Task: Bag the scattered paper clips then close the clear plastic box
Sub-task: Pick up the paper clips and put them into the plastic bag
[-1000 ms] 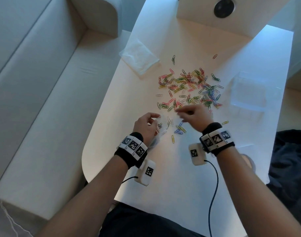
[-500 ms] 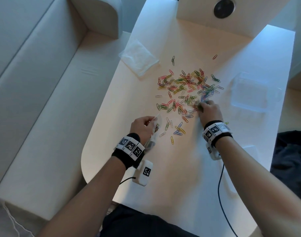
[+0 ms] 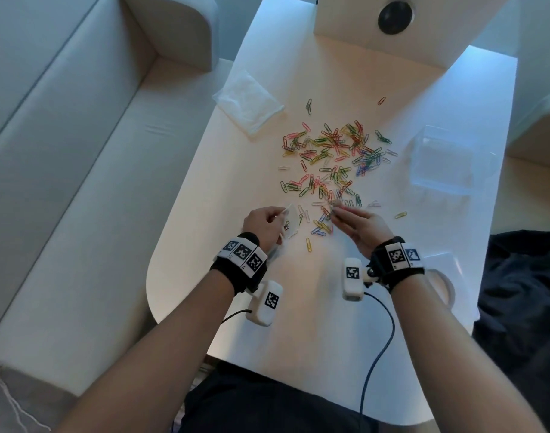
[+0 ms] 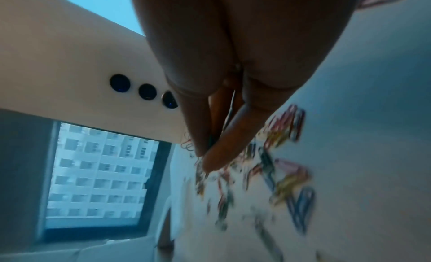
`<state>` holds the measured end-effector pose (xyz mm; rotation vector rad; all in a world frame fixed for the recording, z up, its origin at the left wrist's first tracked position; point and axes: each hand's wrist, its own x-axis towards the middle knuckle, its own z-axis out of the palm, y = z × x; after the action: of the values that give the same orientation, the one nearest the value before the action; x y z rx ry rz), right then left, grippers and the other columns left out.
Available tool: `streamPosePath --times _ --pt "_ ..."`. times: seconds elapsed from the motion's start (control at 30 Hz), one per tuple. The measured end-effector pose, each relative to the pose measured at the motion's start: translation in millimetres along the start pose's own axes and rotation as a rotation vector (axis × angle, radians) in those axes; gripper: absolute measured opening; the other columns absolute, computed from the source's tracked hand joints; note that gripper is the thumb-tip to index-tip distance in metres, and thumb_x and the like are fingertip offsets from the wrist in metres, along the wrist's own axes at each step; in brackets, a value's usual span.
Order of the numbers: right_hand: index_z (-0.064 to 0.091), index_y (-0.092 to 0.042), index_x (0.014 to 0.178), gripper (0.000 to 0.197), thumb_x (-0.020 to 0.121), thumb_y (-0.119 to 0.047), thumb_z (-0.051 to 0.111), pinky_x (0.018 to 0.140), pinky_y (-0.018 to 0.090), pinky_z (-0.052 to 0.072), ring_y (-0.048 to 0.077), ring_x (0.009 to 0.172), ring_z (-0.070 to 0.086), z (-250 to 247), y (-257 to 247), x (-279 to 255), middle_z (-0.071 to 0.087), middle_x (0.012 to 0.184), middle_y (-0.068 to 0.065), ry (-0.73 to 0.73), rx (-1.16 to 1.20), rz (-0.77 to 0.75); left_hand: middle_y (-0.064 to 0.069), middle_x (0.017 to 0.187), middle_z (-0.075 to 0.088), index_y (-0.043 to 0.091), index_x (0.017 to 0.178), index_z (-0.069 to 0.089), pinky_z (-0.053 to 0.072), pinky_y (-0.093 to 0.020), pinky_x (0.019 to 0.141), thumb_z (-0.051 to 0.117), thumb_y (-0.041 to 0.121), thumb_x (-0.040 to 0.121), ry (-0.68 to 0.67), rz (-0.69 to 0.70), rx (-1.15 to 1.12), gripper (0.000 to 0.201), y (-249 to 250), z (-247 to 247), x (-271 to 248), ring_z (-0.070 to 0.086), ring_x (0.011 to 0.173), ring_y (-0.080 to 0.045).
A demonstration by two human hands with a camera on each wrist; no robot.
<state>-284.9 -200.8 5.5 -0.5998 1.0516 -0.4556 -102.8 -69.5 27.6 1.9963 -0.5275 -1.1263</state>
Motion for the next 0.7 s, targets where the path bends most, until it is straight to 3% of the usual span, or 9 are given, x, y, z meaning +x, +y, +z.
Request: streamPosePath --times 0.07,0.13,0.23,0.33,0.4,0.5,0.6,0.7 --pt "0.063 0.008 0.107 0.020 0.088 0.007 0.056 0.079 0.025 0.059 0.021 0.088 0.072 18.4 7.8 -12.8 0.072 0.098 0.016 -0.116 -0.024 0.033 -0.001 0.081 0.073 0.022 0.107 0.072 0.060 -0.029 0.072 0.058 0.032 0.095 -0.004 -0.002 0.002 0.021 -0.3 3.2 0.2 0.066 0.062 -0.013" --pt "0.068 0.006 0.103 0.019 0.084 0.003 0.064 0.081 0.027 0.059 0.022 0.088 0.072 34.6 16.5 -21.8 0.073 0.097 0.017 -0.166 -0.183 0.033 -0.004 0.072 0.071 0.019 0.106 0.073 0.061 -0.031 0.068 0.058 0.028 0.095 -0.019 -0.005 -0.025 0.021 -0.6 6.6 -2.5 0.063 0.057 -0.016" --pt "0.072 0.002 0.102 0.022 0.083 -0.008 0.073 0.079 0.029 0.060 0.019 0.081 0.073 52.8 23.4 -28.4 0.074 0.090 0.014 -0.099 -0.650 -0.084 -0.004 0.062 0.062 0.013 0.106 0.072 0.056 -0.025 0.056 0.055 0.019 0.097 -0.040 -0.023 -0.077 0.020 -1.9 10.7 -7.5 0.056 0.051 -0.015" --pt "0.074 -0.011 0.105 0.019 0.087 -0.013 0.068 0.079 0.020 0.055 0.014 0.083 0.070 67.1 19.5 -36.9 0.074 0.091 0.000 -0.024 -1.110 -0.292 -0.004 0.064 0.062 0.010 0.110 0.070 0.056 -0.027 0.060 0.053 0.014 0.098 -0.060 -0.028 -0.076 0.022 -3.6 13.6 -10.8 0.056 0.053 -0.015" --pt "0.073 -0.012 0.110 0.026 0.089 -0.005 0.060 0.082 0.020 0.052 0.015 0.091 0.068 74.7 17.0 -40.4 0.074 0.101 0.004 -0.050 -1.189 -0.322 -0.004 0.063 0.062 0.011 0.112 0.069 0.057 -0.032 0.066 0.050 0.012 0.098 -0.065 -0.011 -0.055 0.024 -4.4 14.2 -12.4 0.058 0.054 -0.019" --pt "0.071 -0.008 0.112 0.034 0.086 0.006 0.054 0.090 0.031 0.054 0.021 0.097 0.068 80.3 17.9 -42.5 0.073 0.106 0.012 -0.064 -1.201 -0.299 -0.005 0.060 0.062 0.018 0.104 0.070 0.057 -0.038 0.070 0.048 0.011 0.098 -0.064 0.022 -0.047 0.024 -4.2 12.9 -15.7 0.058 0.056 -0.022" --pt "0.075 -0.009 0.104 0.023 0.086 -0.001 0.063 0.079 0.027 0.057 0.017 0.082 0.070 80.3 20.9 -40.6 0.075 0.092 0.009 -0.021 -1.236 -0.336 -0.006 0.064 0.064 0.017 0.103 0.071 0.057 -0.037 0.069 0.049 0.011 0.098 -0.055 0.043 -0.040 0.024 -6.6 9.0 -18.8 0.059 0.058 -0.021" --pt "0.078 -0.013 0.095 0.019 0.093 -0.021 0.061 0.069 0.022 0.046 0.015 0.068 0.061 84.0 22.4 -42.9 0.070 0.075 0.000 -0.216 -1.568 -0.352 -0.011 0.076 0.069 0.012 0.109 0.072 0.060 -0.035 0.071 0.050 0.012 0.097 -0.053 0.065 -0.050 0.025 -11.3 3.9 -20.3 0.063 0.064 -0.022"
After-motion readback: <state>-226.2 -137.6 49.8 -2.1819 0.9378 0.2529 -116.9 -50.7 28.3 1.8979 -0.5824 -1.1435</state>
